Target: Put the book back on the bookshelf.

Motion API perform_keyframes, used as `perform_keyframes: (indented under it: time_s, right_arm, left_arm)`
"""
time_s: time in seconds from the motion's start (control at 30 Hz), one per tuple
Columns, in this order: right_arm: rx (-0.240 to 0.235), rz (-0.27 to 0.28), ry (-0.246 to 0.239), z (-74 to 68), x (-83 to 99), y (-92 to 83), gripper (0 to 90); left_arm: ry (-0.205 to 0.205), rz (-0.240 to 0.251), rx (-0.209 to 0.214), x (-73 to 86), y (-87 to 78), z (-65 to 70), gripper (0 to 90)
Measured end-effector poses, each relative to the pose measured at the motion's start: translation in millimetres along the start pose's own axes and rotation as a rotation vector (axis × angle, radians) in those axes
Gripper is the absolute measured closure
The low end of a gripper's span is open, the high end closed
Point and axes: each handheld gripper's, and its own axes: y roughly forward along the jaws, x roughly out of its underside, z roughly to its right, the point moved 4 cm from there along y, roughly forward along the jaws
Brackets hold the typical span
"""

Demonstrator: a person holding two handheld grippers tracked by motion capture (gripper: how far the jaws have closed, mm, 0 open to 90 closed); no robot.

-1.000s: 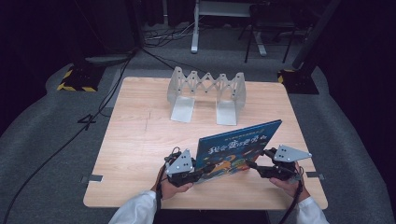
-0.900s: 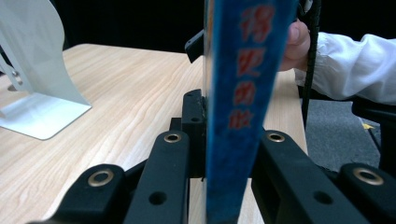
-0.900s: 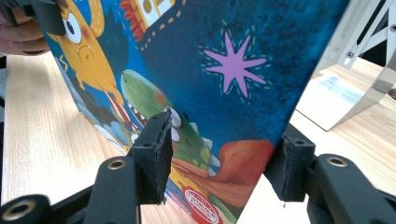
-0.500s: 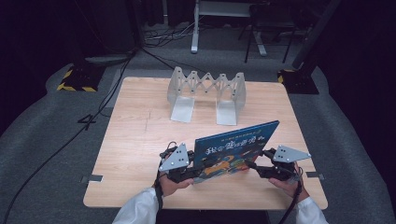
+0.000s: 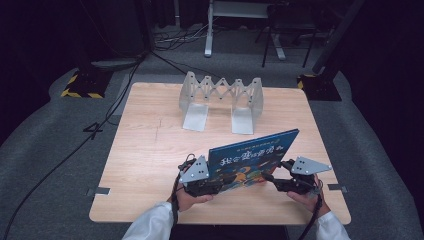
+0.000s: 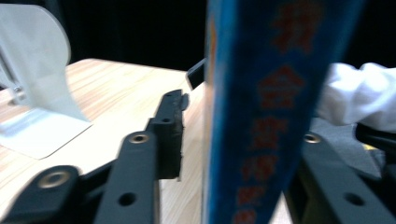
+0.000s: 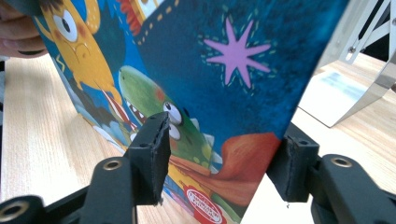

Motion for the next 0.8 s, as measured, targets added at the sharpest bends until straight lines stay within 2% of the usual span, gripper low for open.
perform_keyframes:
  time_s: [0.1, 0.17, 0.23, 0.27, 0.43, 0.6, 0.63, 0.8]
  right_arm:
    - [0.008, -0.014, -0.006, -1.1, 1.2, 1.9, 43.4]
    - [0.007, -0.017, -0.001, -1.0, 1.7, 2.6, 42.7]
    - [0.005, -0.024, 0.001, -1.6, 2.5, 4.0, 40.6]
    - [0.006, -0.034, 0.001, -2.0, 3.3, 4.8, 39.2]
    - [0.009, -0.044, -0.004, -2.3, 8.2, 2.0, 32.5]
    - [0.043, -0.075, 0.042, 7.5, 20.9, -9.4, 31.4]
    - [0.055, -0.092, 0.067, 12.2, 28.8, -14.9, 31.4]
    - [0.091, -0.142, 0.107, 21.9, 43.5, -19.6, 31.4]
  left_arm:
    - [-0.001, 0.004, -0.009, -0.4, -0.8, -1.0, 60.8]
    - [0.005, 0.014, -0.003, -0.5, -1.6, -0.6, 71.0]
    - [0.014, 0.017, 0.006, -1.4, -1.8, 0.1, 76.7]
    - [0.018, 0.016, -0.003, -1.6, -1.6, 0.4, 78.6]
    - [0.018, 0.012, 0.018, -2.0, -2.4, -1.3, 81.9]
    - [0.015, 0.006, 0.018, -2.6, -2.6, -4.2, 82.3]
    - [0.017, 0.003, 0.012, -3.1, -2.6, -5.2, 82.4]
    - [0.032, -0.007, -0.011, -3.6, -2.7, -7.5, 82.2]
